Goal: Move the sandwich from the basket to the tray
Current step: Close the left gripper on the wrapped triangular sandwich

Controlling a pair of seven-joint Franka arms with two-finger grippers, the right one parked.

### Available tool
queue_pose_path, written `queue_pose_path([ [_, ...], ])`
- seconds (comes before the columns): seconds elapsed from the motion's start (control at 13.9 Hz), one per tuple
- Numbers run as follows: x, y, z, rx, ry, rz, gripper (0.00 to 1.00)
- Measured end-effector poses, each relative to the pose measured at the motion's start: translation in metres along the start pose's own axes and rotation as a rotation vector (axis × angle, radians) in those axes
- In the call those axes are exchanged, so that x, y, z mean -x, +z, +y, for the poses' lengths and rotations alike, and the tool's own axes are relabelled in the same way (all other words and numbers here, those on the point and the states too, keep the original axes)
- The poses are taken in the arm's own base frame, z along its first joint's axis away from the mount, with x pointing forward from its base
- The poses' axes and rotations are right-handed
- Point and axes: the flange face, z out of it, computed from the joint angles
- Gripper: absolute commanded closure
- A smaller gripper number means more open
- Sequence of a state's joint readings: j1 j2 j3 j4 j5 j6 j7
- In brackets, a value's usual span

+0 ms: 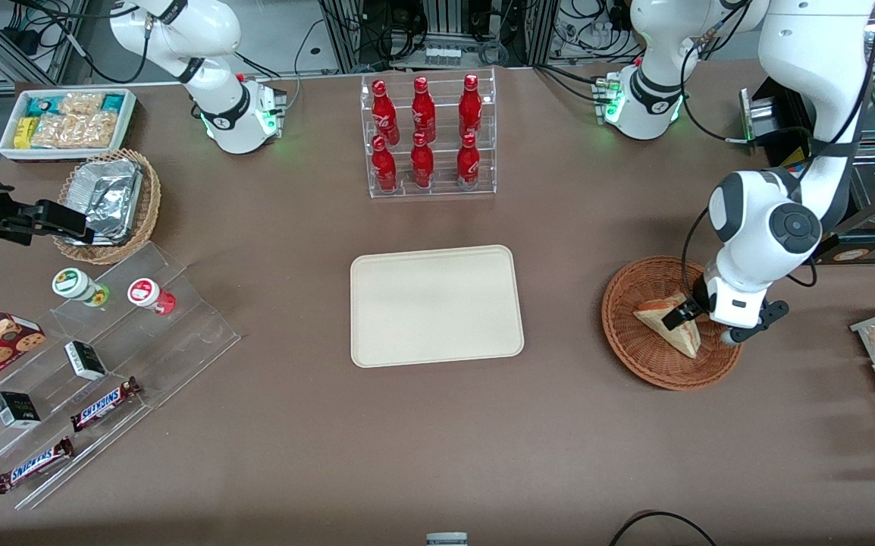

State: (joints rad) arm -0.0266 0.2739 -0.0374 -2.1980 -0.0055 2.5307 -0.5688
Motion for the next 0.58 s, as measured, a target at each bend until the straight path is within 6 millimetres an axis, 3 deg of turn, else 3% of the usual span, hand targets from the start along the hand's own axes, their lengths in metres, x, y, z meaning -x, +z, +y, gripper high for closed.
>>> queue_pose_path([
  [0.58,0.010,0.020,-0.001,-0.003,0.007,-0.006,0.01],
])
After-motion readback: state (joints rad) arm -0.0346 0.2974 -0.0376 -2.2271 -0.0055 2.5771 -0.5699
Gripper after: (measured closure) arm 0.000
